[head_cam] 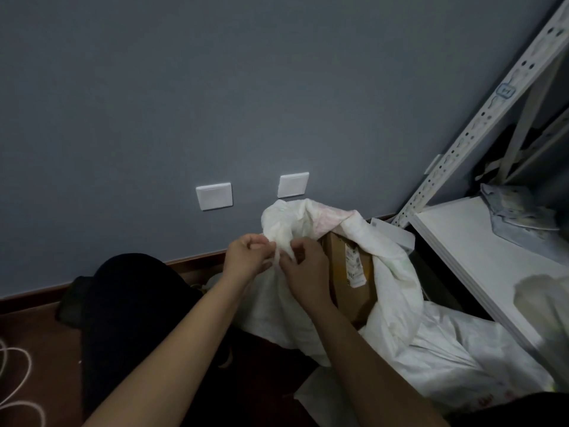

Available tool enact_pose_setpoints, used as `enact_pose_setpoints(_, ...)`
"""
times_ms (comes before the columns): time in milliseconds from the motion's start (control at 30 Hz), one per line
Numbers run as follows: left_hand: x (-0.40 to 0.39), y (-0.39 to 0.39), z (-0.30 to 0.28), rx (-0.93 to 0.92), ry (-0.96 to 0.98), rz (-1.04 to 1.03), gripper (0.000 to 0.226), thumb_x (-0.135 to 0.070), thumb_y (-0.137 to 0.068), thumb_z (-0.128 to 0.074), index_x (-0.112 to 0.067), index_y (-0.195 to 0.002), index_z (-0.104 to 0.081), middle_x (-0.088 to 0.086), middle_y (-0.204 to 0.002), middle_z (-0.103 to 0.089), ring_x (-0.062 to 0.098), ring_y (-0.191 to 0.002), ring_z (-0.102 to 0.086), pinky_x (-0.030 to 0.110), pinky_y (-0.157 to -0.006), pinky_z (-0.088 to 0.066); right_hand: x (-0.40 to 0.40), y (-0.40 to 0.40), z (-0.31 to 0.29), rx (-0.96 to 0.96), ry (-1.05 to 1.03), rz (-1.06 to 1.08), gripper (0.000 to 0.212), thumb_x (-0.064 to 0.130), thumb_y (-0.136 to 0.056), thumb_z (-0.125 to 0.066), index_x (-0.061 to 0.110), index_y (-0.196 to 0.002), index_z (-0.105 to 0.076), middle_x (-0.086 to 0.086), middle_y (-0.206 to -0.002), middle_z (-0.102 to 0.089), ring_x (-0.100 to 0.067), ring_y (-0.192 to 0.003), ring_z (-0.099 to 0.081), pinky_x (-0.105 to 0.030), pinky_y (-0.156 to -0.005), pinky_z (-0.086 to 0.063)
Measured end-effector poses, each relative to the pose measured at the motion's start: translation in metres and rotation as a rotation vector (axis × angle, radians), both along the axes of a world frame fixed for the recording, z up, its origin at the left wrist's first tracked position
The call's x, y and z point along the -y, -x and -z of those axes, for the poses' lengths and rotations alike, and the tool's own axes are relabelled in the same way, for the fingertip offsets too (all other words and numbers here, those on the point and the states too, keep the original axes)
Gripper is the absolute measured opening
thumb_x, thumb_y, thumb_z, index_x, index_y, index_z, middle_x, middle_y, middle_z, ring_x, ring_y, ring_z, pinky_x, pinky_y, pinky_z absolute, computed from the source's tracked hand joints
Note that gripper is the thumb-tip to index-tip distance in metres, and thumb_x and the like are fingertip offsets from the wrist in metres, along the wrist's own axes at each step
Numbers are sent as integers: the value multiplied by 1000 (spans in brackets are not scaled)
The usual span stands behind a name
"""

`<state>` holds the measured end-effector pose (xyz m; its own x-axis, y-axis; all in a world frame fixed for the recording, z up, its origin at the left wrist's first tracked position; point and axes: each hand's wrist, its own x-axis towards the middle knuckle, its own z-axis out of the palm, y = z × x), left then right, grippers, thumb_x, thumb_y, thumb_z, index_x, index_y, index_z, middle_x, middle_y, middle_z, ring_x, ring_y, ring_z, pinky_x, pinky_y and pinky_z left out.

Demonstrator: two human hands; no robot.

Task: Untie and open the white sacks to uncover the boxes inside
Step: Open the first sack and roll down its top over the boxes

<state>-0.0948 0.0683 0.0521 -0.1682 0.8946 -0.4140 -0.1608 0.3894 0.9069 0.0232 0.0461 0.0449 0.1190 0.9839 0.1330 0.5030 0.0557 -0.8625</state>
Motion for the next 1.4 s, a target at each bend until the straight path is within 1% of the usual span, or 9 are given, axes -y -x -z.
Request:
enact_pose_setpoints(367, -6, 8, 3, -302, -171, 277, 25, -18, -96, -53, -6, -74, -57, 7, -71, -52, 17, -70, -48, 27, -67, -37, -1, -35, -8, 280, -210, -325, 40, 11, -83, -54, 14, -122, -61, 0, -117, -57, -9, -106, -54, -26, -91, -47)
enact_pose_setpoints(500, 7, 14, -5, -484, -249, 617, 30, -20, -97, -51, -13, -68, -54, -4, -66, -49, 4, -59, -43, 19, -58, -33, -40, -49, -35, 786, -221, -612, 78, 4, -78, -59, 24, -148, -32, -9, -155, -29, -28, -140, -29, -41, -109, -30)
enact_pose_setpoints(600, 8, 22, -12, -654, -286, 788, 25, -25, -96, -53, -17, -74, -60, -6, -72, -52, 7, -66, -46, 23, -63, -35, -64, -40, -37, 1251, -136, -863, 53, 20, -92, -54, 21, -144, -42, -9, -159, -17, -30, -147, -10, -42, -117, -12)
enact_pose_setpoints(733, 9, 35, -24, -753, -235, 996, 40, -27, -94, -55, -24, -56, -42, -11, -58, -38, 3, -54, -36, 24, -59, -30, -67, -39, -33, 1468, 42, -1000, 43, 34, -96, -39, 10, -118, -66, -8, -138, -53, -28, -139, -34, -39, -118, -6)
enact_pose_setpoints(833, 12, 38, -32, -919, -91, 1049, 33, -36, -96, -49, -24, -65, -51, -4, -71, -51, 5, -63, -46, 26, -65, -35, -63, -41, -35, 1368, 302, -887, 31, 29, -91, -57, 8, -113, -64, -7, -117, -63, -24, -112, -57, -31, -99, -38)
enact_pose_setpoints(967, 24, 1, -13, -1263, -176, 874, 48, -44, -98, -39, -21, -140, -40, 9, -140, -44, 25, -124, -45, 34, -101, -38, -66, -47, -42, 1137, 419, -737, 30, 33, -84, -66, 10, -104, -67, -2, -93, -62, -17, -83, -56, -26, -74, -43)
enact_pose_setpoints(1100, 18, -12, -1, -1039, -242, 712, 36, -25, -101, -43, -8, -132, -51, 7, -131, -55, 17, -119, -52, 20, -97, -34, -68, -56, -54, 808, 532, -741, 41, 36, -79, -72, 21, -115, -61, 4, -101, -57, -17, -96, -55, -28, -81, -45)
enact_pose_setpoints(1233, -1, 19, -19, -521, 16, 767, 32, -21, -99, -47, 2, -114, -64, 7, -113, -63, 20, -105, -57, 23, -87, -43, -63, -69, -51, 1115, 176, -789, 43, 43, -82, -67, 23, -119, -58, 1, -114, -63, -18, -101, -57, -27, -84, -39)
enact_pose_setpoints(1400, 15, -27, 9, -1200, -284, 659, 44, -36, -99, -43, -9, -134, -42, 8, -131, -53, 20, -116, -53, 26, -95, -40, -73, -52, -33, 955, 508, -799, 38, 29, -84, -67, 16, -119, -60, -6, -117, -60, -19, -96, -53, -26, -81, -40)
